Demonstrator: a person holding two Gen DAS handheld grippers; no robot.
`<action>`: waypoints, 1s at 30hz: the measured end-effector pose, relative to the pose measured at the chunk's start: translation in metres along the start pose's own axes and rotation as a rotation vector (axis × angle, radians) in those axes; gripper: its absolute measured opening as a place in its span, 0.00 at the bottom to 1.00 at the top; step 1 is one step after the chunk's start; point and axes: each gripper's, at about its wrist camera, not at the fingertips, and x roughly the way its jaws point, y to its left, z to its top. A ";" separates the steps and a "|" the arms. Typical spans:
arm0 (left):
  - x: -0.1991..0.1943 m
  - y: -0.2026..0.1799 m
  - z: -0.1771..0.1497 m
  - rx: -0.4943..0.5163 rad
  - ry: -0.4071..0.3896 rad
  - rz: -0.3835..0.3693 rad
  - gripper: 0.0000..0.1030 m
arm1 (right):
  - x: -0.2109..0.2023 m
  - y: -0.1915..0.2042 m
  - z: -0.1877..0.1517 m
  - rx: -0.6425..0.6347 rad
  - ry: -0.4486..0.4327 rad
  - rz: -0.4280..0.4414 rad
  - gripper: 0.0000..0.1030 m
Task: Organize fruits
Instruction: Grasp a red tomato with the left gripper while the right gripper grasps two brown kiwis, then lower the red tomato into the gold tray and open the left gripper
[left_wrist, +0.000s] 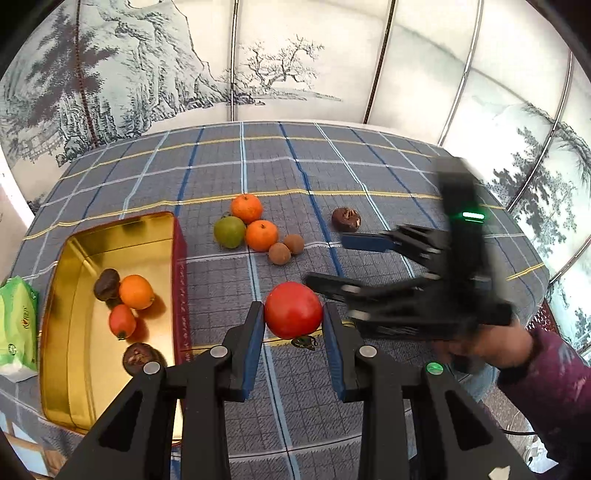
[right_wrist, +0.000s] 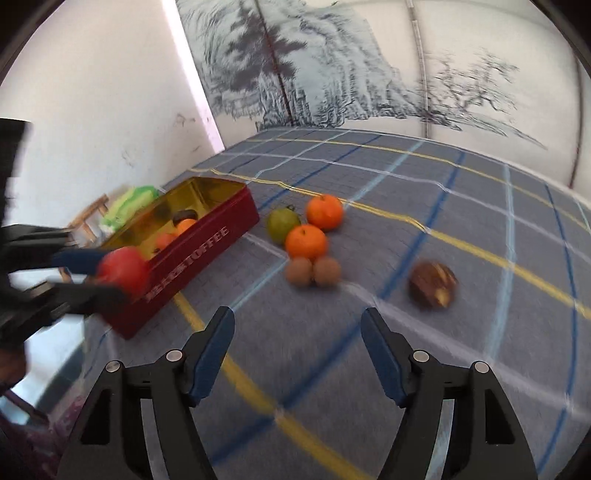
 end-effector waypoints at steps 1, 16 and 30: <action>-0.001 0.002 0.001 -0.001 -0.003 0.003 0.27 | 0.008 0.001 0.004 -0.009 0.013 -0.012 0.70; -0.022 0.030 -0.007 -0.071 -0.041 0.009 0.27 | 0.024 -0.004 0.003 0.040 0.045 -0.053 0.47; -0.055 0.073 -0.046 -0.167 -0.076 0.117 0.27 | -0.018 -0.010 -0.037 0.129 0.004 -0.136 0.47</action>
